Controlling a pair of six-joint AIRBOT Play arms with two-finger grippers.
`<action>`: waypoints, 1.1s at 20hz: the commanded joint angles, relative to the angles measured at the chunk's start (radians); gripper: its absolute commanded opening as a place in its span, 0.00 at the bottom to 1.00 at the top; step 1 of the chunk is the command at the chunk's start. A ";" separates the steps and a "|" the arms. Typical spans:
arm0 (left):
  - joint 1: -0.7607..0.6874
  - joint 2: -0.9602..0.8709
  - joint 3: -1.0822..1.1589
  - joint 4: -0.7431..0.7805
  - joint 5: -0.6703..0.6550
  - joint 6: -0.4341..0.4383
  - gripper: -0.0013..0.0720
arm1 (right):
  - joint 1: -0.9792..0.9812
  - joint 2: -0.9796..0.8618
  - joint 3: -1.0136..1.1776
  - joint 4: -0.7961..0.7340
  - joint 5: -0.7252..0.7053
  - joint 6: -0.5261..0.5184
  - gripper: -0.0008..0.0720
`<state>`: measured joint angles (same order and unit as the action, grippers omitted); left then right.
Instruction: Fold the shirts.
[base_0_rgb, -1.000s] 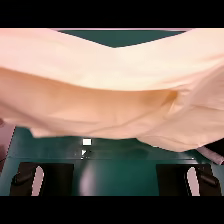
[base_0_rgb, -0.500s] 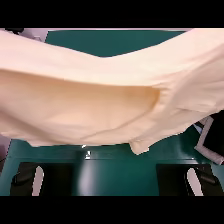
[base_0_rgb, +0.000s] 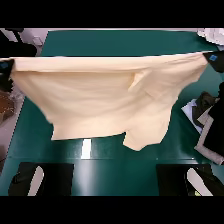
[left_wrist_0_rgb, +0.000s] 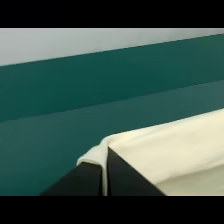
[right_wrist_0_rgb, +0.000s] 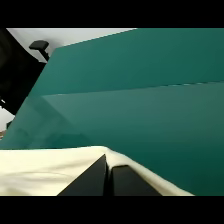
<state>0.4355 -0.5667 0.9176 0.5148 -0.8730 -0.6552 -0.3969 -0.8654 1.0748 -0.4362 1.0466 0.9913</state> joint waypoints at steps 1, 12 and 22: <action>0.000 -0.155 -0.062 -0.211 0.080 0.177 0.04 | 0.000 -0.146 -0.045 0.163 -0.050 -0.137 0.04; -0.124 -0.628 -0.061 -0.631 0.169 0.687 0.04 | 0.028 -0.553 0.014 0.383 -0.054 -0.356 0.04; -0.188 -0.769 0.013 -0.732 0.346 0.841 0.04 | 0.071 -0.811 0.306 0.378 0.016 -0.344 0.04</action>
<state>0.2531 -1.3125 0.9184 -0.2050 -0.5529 0.1341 -0.3279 -1.6279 1.3350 -0.0586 1.0290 0.6357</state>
